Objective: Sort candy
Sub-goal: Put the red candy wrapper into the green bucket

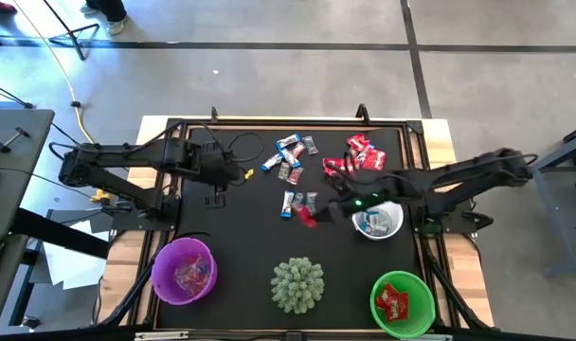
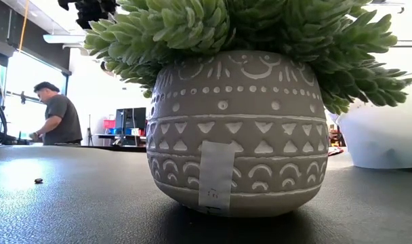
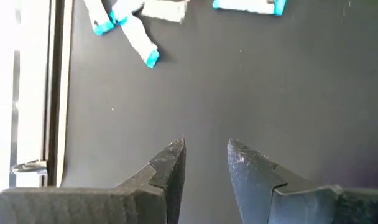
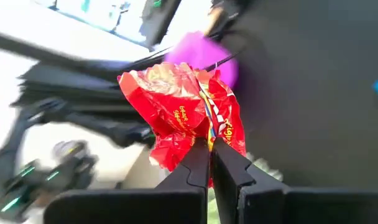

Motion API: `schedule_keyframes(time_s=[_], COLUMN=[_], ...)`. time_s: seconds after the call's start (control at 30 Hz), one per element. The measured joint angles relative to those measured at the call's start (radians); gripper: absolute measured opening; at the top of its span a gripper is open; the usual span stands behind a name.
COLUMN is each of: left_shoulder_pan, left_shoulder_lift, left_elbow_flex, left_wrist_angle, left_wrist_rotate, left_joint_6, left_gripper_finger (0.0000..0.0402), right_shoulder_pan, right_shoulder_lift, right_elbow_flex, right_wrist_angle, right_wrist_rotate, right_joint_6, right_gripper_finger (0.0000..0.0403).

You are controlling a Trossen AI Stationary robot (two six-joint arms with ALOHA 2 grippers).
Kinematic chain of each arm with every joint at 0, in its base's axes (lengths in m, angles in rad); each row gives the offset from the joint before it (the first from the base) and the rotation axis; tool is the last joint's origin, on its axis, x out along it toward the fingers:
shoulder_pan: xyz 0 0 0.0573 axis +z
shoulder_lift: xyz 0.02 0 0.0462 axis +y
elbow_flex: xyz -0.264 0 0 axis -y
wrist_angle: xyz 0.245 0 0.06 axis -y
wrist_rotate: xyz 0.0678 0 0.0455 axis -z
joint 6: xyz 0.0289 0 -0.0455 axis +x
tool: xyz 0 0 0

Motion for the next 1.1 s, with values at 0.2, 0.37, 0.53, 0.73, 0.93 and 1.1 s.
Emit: schedule_keyframes(time_s=[0.2, 0.37, 0.53, 0.73, 0.93, 1.1], left_shoulder_pan=[0.036, 0.077, 0.112, 0.136, 0.153, 0.154], left_shoulder_lift=[0.0, 0.0, 0.0, 0.0, 0.0, 0.0], left_elbow_flex=[0.0, 0.0, 0.0, 0.0, 0.0, 0.0], left_wrist_angle=[0.074, 0.151, 0.241, 0.317, 0.357, 0.357], left_wrist_rotate=[0.0, 0.0, 0.0, 0.0, 0.0, 0.001], left_joint_6=[0.013, 0.028, 0.011, 0.007, -0.052, -0.091], left_gripper_finger=[0.0106, 0.0106, 0.0106, 0.0106, 0.0106, 0.0106], right_shoulder_pan=[0.187, 0.39, 0.563, 0.686, 0.728, 0.753], right_shoulder_lift=[-0.072, -0.085, -0.085, -0.085, -0.097, -0.095], right_elbow_flex=[0.0, 0.0, 0.0, 0.0, 0.0, 0.052], right_wrist_angle=[-0.119, -0.12, -0.174, -0.333, -0.437, -0.539], right_wrist_rotate=[-0.006, -0.01, 0.048, 0.071, 0.069, 0.06], right_joint_6=[0.187, 0.342, 0.516, 0.709, 0.731, 0.727], right_gripper_finger=[0.0, 0.0, 0.0, 0.0, 0.0, 0.0])
